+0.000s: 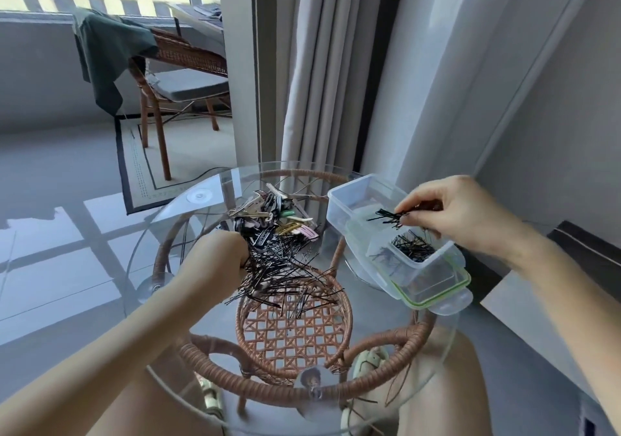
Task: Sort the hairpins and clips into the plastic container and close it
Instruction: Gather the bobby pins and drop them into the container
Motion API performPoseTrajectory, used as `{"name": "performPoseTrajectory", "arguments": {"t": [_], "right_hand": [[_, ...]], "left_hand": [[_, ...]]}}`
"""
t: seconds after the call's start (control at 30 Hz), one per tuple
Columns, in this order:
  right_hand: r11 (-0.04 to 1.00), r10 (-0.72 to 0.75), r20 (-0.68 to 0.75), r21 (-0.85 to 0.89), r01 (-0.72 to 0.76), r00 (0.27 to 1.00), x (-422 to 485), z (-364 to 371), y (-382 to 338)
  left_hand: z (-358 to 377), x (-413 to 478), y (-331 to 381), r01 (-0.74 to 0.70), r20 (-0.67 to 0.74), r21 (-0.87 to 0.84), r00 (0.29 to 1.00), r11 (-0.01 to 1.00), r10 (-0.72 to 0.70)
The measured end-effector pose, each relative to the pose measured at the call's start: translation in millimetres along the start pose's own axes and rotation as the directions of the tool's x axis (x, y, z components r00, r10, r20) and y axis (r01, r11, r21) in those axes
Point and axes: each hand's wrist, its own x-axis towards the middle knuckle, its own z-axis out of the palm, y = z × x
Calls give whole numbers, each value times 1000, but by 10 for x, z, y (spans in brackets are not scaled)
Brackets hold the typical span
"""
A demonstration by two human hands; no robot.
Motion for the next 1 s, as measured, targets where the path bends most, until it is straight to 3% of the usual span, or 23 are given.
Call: {"name": "performPoseTrajectory", "arguments": {"t": [0.13,0.27,0.43,0.53,0.7,1.0], "right_hand": [[970,144,163,-217,-107,976,160,-223,254],[909,242,337,-406,-92,910,342,-48,404],[928,260,396,-355,-115,881,387,148,460],[927,242,347,-358,-110,906,334,79,448],[888,140,131,-455,-66,981,252,-28,362],[945,39,-27,-323,-46,999,54,-96,261]], "left_hand": [[-8,5,58,6,14,65,1000,998,-7],[33,9,109,9,20,105,1000,994,-11],[-50,-39,93,37,-4,18,999,999,-37],[-147,-69,24,79,12,-128,997,989,-78],[-290,-68,-103,116,26,-296,993,948,-113],[-815,-68,223,91,40,-518,996,850,-82]]}}
